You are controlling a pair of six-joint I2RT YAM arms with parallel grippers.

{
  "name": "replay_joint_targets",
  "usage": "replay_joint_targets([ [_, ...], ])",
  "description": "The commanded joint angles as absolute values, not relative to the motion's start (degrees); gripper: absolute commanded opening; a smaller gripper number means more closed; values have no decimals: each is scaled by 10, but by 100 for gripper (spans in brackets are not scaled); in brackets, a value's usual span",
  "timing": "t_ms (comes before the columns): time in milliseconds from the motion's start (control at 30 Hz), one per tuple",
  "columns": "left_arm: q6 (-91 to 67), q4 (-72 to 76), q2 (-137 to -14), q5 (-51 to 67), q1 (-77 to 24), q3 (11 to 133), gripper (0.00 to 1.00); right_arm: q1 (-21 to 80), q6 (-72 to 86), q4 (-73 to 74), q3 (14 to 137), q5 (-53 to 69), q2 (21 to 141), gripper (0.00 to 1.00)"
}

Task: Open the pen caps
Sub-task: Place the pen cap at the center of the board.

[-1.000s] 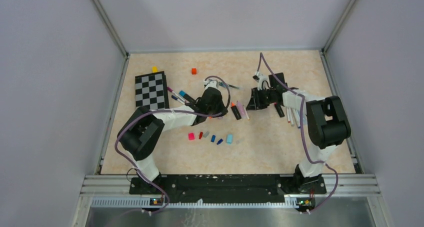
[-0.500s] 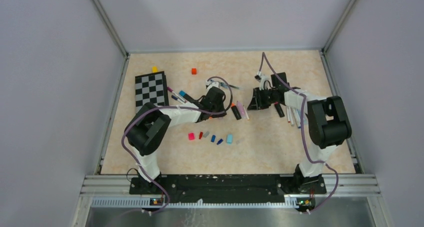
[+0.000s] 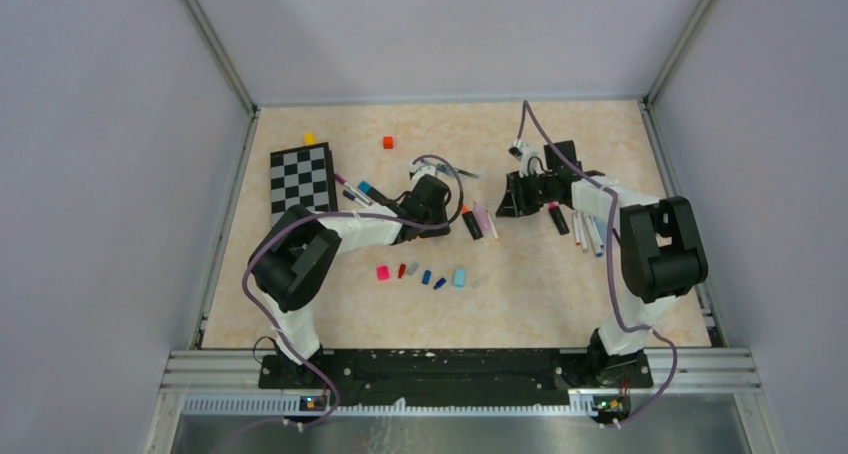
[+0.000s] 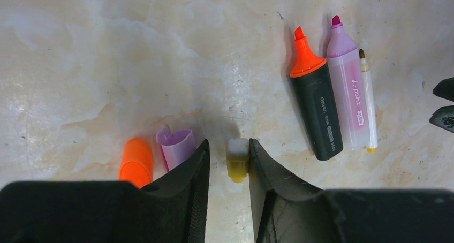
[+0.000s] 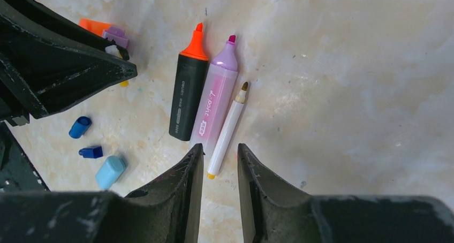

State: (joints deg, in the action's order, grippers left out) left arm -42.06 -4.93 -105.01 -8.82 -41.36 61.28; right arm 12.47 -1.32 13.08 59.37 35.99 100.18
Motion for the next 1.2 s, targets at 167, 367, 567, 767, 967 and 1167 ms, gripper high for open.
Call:
replay_joint_targets([
  [167, -416, -62, -981, -122, -416, 617, 37, 119, -66, 140, 610, 372, 934, 30],
  [367, -415, -70, -985, -117, -416, 612, 38, 119, -75, 141, 606, 373, 916, 30],
  [567, -414, -76, -991, -118, -416, 615, 37, 119, -77, 141, 604, 379, 914, 30],
  [767, -413, -75, -1006, -113, -416, 622, 34, 120, -79, 142, 603, 401, 911, 30],
  [967, -414, -74, -1009, -109, -416, 632, 27, 119, -76, 139, 601, 419, 916, 30],
  [1167, -418, -64, -1027, -93, -416, 634, 27, 120, -70, 134, 596, 436, 917, 30],
])
